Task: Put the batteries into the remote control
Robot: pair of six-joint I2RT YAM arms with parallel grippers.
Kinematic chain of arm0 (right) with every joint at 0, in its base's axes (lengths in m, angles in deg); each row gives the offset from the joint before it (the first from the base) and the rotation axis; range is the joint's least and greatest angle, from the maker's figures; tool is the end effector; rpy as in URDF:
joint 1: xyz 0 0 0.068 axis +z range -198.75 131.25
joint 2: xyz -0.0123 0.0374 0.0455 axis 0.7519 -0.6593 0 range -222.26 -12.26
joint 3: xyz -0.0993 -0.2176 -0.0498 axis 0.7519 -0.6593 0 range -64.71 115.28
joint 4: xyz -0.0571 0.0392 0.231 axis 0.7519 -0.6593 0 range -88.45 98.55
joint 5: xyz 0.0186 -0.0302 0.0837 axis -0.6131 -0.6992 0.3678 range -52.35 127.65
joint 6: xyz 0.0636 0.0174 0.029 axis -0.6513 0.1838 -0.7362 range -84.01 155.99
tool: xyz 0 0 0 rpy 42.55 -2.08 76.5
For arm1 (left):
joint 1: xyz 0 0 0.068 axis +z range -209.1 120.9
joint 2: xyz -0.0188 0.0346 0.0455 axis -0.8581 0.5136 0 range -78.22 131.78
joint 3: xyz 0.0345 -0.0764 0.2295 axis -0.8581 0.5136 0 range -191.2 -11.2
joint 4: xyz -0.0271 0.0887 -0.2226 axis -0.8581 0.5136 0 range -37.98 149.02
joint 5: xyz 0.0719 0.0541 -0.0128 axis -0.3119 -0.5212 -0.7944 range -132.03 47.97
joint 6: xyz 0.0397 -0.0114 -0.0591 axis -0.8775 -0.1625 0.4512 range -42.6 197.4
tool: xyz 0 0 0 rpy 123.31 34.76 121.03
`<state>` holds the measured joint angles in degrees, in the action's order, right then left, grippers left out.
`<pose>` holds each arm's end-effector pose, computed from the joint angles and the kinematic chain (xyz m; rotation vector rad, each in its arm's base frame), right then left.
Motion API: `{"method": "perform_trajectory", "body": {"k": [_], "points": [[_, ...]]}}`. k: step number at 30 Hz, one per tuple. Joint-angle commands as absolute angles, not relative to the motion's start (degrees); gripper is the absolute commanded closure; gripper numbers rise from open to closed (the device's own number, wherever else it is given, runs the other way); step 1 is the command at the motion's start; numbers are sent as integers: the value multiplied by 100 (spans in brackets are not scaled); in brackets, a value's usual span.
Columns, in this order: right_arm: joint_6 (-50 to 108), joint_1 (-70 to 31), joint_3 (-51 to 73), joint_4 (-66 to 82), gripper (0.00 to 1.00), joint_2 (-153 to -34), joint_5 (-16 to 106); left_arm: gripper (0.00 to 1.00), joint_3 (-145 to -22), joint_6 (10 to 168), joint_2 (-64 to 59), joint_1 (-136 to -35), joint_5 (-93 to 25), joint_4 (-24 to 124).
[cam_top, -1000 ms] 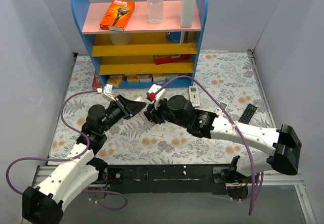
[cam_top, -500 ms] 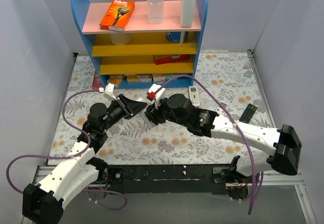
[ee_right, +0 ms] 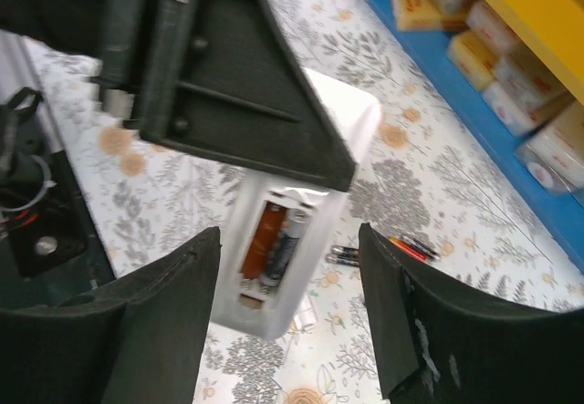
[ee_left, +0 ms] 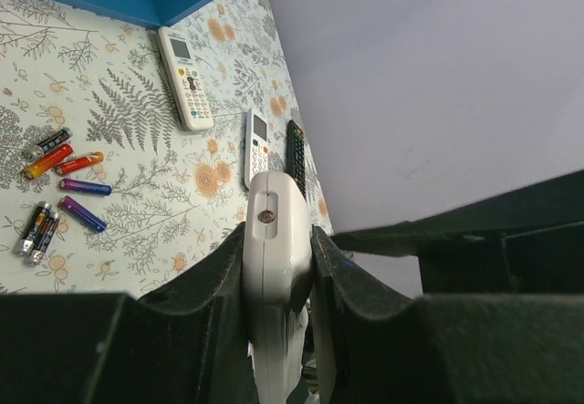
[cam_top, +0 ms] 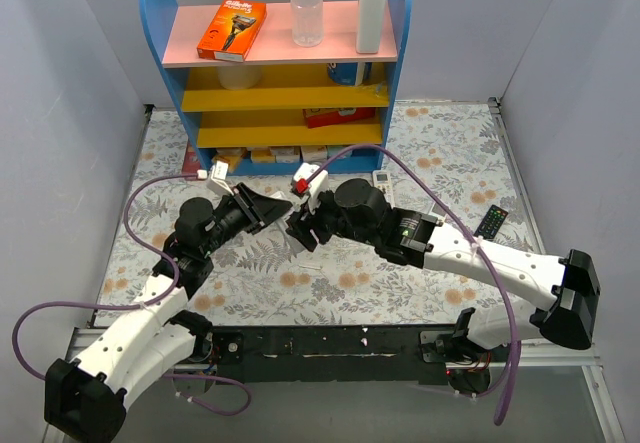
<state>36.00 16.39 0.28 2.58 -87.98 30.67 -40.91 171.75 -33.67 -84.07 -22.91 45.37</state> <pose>0.1411 0.2875 0.3199 -0.9568 1.6588 0.6678 0.1849 -0.1077 0.2601 -0.9270 1.8683 -1.7185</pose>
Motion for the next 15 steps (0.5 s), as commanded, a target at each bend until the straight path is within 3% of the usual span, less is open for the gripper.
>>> {"method": "perform_trajectory", "body": {"k": [1,9,15], "points": [[3747,1716,358,197,30,-8407,3721,100,-4424,17057,-3349,-8424,-2243,4604],[5308,1716,604,-497,31,-8231,4608,100,-5082,16793,-3279,-8424,-2216,5167],[6455,1708,419,-630,32,-7941,4618,100,-5277,16582,-3112,-8424,-1953,5475]]}}
